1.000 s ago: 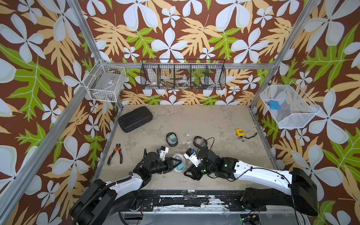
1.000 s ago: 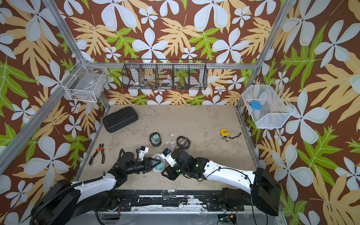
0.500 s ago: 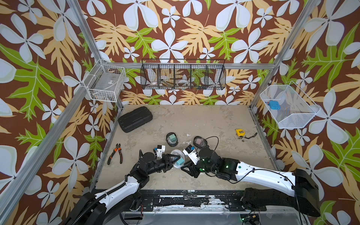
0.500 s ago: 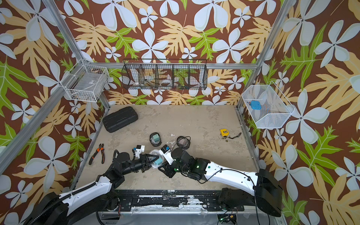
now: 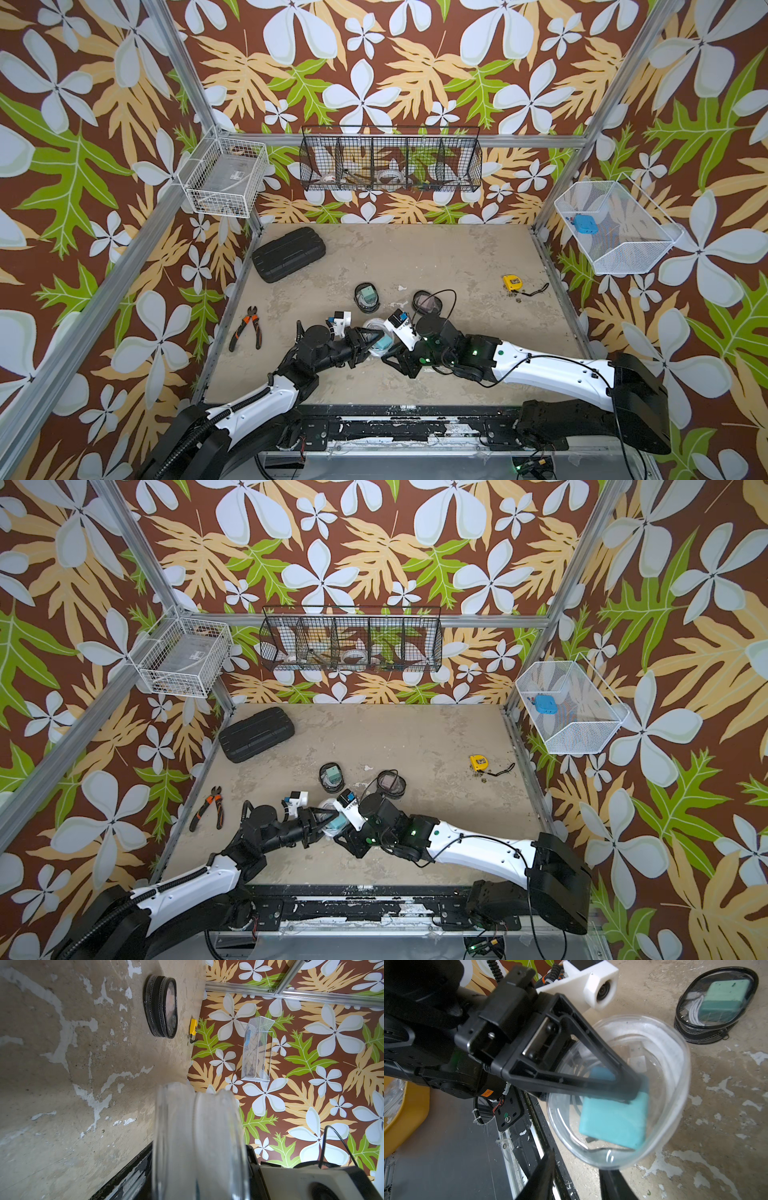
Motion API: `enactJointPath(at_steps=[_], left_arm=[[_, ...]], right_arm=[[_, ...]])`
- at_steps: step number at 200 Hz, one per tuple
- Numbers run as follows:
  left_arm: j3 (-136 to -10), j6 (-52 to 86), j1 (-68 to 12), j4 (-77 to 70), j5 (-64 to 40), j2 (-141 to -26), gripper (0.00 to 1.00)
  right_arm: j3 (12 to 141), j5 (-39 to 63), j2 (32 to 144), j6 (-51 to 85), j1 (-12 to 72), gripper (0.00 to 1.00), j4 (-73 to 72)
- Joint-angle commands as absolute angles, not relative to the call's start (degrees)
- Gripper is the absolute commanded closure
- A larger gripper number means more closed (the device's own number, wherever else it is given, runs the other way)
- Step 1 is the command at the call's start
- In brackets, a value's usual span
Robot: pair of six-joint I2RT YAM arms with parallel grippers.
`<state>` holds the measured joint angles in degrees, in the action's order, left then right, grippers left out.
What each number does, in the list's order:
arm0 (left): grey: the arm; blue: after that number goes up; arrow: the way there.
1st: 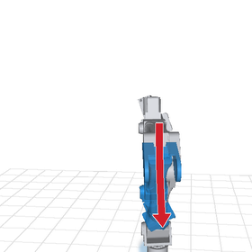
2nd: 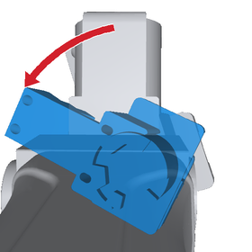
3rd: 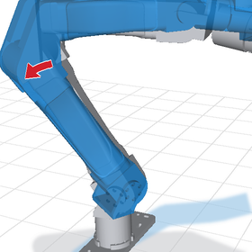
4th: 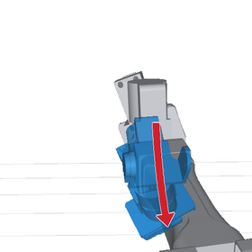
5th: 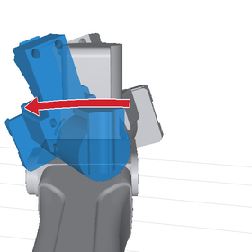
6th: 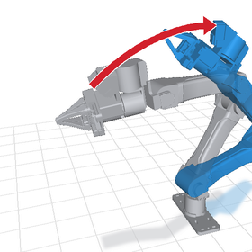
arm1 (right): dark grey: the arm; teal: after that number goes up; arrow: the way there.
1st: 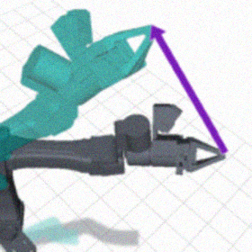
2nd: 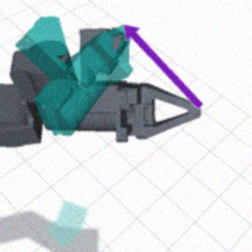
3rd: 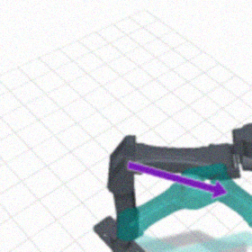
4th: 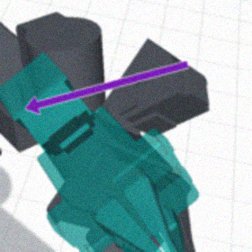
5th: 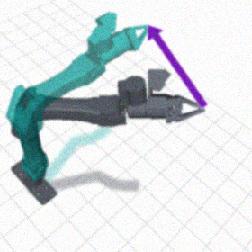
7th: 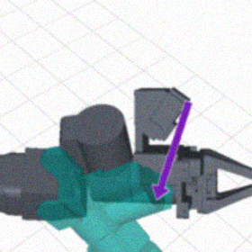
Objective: Pack away charging kits
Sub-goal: Pick up the storage bag at the center of the board.
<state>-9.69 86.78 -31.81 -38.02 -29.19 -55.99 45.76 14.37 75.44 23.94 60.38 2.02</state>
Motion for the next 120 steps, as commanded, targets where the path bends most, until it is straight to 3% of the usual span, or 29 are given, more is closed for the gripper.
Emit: enactJointPath(at_steps=[1, 71, 88, 104, 120], left_arm=[[-10.16, 87.89, -31.73, -41.82, -30.2, -55.79, 0.74], [-10.98, 88.88, -31.72, -42.01, -29.97, -55.8, 0.73], [-11.07, 89.16, -31.68, -42.03, -29.91, -55.79, 0.73], [-11.06, 89.28, -31.71, -42.26, -29.91, -55.78, 0.73], [-11.07, 89.25, -31.68, -42.23, -29.89, -55.81, 0.73]], right_arm=[[45.95, 12.42, 75.45, 23.46, 60.42, 0.64, 0.36], [46.93, 10.46, 76.86, 23.19, 60.46, 0.7, 1.17], [46.79, 10.11, 76.59, 23.2, 60.43, 0.81, 1.41], [46.76, 9.35, 76.46, 23.44, 60.46, 1.0, 1.67], [46.6, 8.37, 76.16, 23.54, 60.46, 1.0, 2.04]])
